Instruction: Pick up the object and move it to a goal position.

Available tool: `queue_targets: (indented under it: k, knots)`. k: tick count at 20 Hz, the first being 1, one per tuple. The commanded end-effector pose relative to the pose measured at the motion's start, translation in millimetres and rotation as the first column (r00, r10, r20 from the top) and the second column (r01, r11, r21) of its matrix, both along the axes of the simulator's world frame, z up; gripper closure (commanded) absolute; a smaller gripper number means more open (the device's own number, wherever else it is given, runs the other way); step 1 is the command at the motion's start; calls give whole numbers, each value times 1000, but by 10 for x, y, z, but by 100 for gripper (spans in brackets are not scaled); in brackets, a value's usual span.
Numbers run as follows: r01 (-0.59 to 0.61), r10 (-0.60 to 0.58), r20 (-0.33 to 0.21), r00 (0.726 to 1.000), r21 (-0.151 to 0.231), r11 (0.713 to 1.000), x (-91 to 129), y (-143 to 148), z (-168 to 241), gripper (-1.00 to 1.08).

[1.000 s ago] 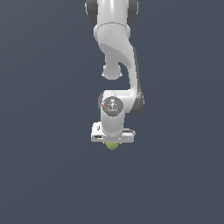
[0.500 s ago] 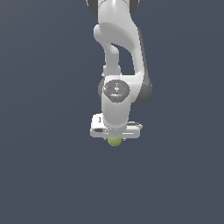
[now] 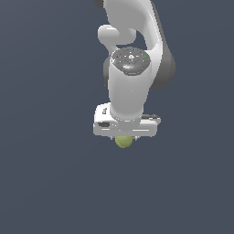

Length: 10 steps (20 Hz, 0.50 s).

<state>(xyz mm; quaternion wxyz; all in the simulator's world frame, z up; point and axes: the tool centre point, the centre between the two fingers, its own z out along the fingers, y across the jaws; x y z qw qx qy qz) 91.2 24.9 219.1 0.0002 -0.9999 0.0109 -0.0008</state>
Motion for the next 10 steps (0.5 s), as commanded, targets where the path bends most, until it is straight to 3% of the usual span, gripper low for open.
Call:
queue_targets:
  k: [1,10]
  knots:
    - [0,0,-2,1000,0,1000,28,19,146,108]
    - [0,0,-2,1000,0,1000,80,48,350,108]
